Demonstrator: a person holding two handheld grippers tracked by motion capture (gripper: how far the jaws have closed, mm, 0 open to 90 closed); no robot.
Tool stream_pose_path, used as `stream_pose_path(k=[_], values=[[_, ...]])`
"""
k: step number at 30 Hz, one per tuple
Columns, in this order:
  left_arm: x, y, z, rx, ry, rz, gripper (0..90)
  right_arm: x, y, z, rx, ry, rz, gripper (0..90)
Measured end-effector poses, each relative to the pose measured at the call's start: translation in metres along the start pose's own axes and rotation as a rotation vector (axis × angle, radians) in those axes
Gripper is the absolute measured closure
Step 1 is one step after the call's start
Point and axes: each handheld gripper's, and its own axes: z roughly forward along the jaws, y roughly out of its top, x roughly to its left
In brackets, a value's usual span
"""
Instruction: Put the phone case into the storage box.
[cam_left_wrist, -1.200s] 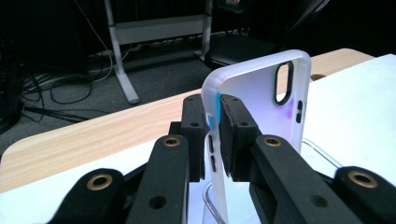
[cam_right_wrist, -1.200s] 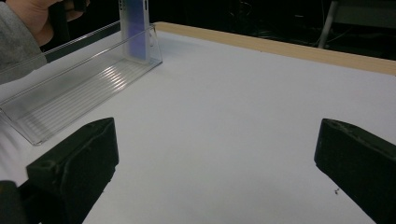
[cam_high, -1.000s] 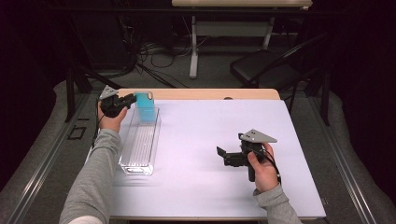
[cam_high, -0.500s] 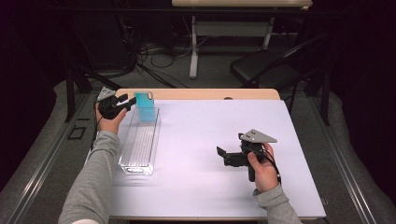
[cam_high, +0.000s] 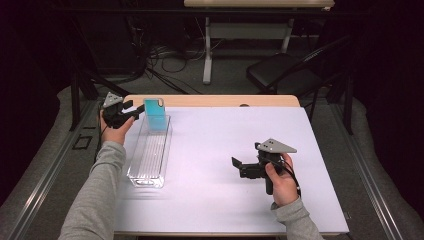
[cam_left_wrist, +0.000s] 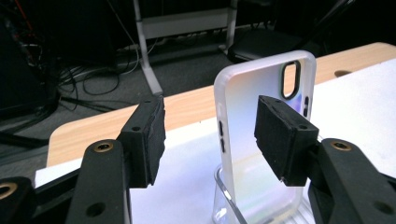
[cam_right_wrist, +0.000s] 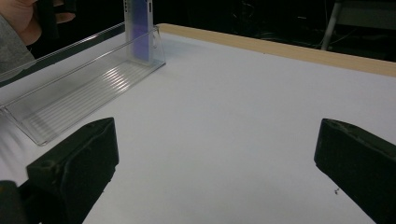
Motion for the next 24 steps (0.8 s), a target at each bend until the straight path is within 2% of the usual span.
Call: stream_pose_path(k=[5, 11, 15, 19, 24], values=[[-0.001, 0.001, -0.006, -0.001, 0.009, -0.003, 43.4, 0.000, 0.001, -0.001, -0.007, 0.001, -0.005, 0.0], [-0.003, 0.001, -0.014, 0.000, 0.030, 0.021, 43.4, -0.001, 0.001, -0.002, -0.010, 0.001, -0.005, 0.0], [-0.004, 0.002, -0.021, -0.003, 0.025, -0.001, 43.3, -0.002, 0.002, -0.002, -0.006, -0.001, -0.005, 0.0], [-0.007, 0.004, -0.028, 0.003, 0.026, 0.012, 42.3, -0.002, 0.001, -0.002, -0.006, -0.003, -0.009, 0.0], [-0.011, 0.009, -0.036, -0.023, 0.027, -0.006, 38.6, -0.002, 0.002, -0.003, -0.009, -0.003, -0.012, 0.0]])
